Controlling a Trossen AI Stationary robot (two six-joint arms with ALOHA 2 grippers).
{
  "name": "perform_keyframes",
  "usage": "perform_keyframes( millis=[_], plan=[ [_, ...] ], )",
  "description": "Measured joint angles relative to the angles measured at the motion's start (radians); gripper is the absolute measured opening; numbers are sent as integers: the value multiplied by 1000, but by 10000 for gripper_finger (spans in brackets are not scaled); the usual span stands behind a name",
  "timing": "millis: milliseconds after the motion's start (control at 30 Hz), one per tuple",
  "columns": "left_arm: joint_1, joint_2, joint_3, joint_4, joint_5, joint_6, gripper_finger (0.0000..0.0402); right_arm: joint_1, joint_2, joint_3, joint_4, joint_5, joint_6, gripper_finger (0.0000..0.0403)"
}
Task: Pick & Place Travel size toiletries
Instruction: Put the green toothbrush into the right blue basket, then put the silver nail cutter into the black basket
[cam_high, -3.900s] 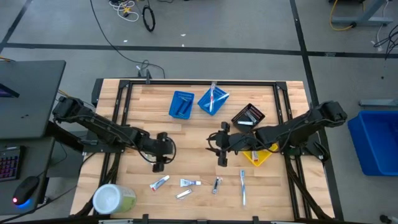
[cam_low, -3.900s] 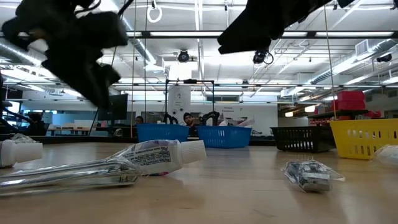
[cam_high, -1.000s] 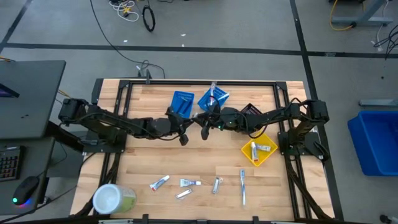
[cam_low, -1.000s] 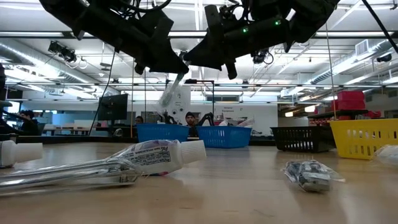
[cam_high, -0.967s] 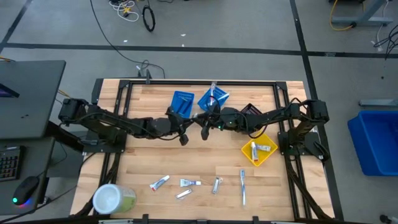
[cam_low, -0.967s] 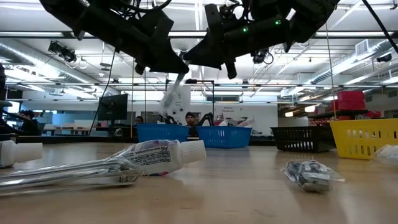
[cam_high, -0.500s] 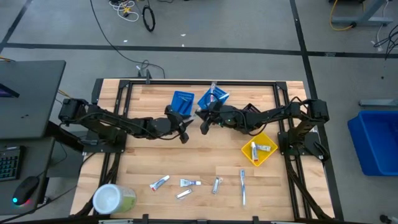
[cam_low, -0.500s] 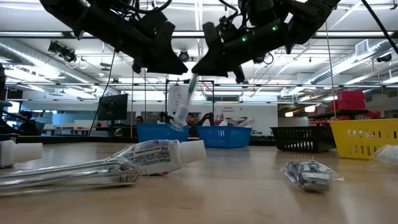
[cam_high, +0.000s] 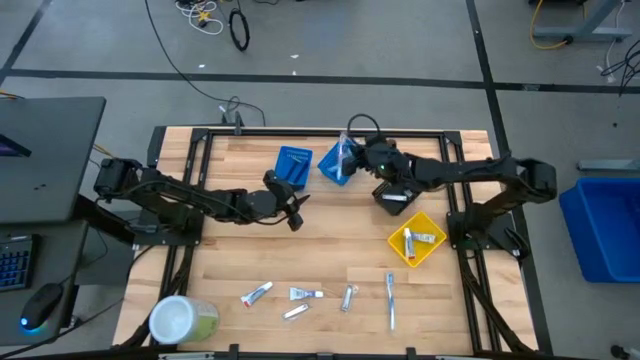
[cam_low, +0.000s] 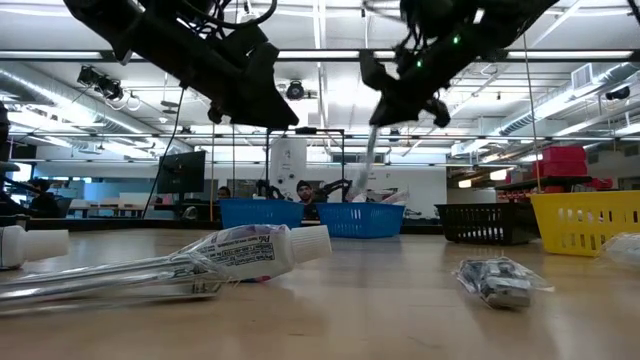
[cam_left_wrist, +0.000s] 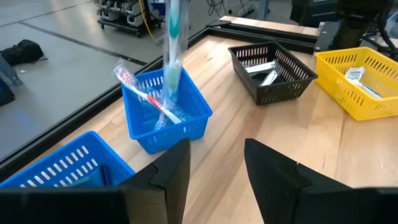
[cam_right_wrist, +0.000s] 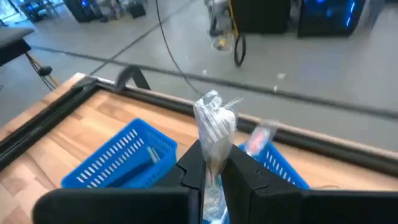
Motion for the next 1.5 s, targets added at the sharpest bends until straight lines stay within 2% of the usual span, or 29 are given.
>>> perform_keyframes(
  millis=[100, 200, 333, 467, 700, 867, 967, 1100, 1167, 1333, 1400, 1500],
  plan=[
    [0, 0, 0, 2, 0, 0, 155, -45, 41, -15, 29, -104, 26, 38],
    [0, 0, 0, 2, 6, -3, 152, -76, 85, -39, 76, -159, 88, 39],
    [0, 0, 0, 0, 7, -3, 151, -103, 118, -76, 163, -159, 135, 48],
    [0, 0, 0, -1, 8, -4, 151, -121, 120, -93, 163, -175, 160, 68],
    [0, 0, 0, -1, 8, -4, 151, -132, 120, -94, 166, -174, -58, 122],
    [0, 0, 0, -1, 8, -4, 151, -140, 117, -94, 181, -175, -145, 175],
    [0, 0, 0, -1, 8, -4, 151, -146, 91, -94, 180, -133, -196, 206],
    [0, 0, 0, -1, 8, 3, 151, -137, 43, -94, 176, 24, -334, 237],
    [0, 0, 0, -2, 8, 7, 151, -123, 25, -94, 171, 44, -388, 249],
    [0, 0, 0, -2, 9, 6, 151, -49, -7, -94, 150, -55, -436, 265],
    [0, 0, 0, -2, 9, 5, 151, -3, -10, -94, 151, -153, -442, 267],
    [0, 0, 0, -2, 9, 2, 151, 87, -8, -94, 143, -358, -460, 260]
  ],
)
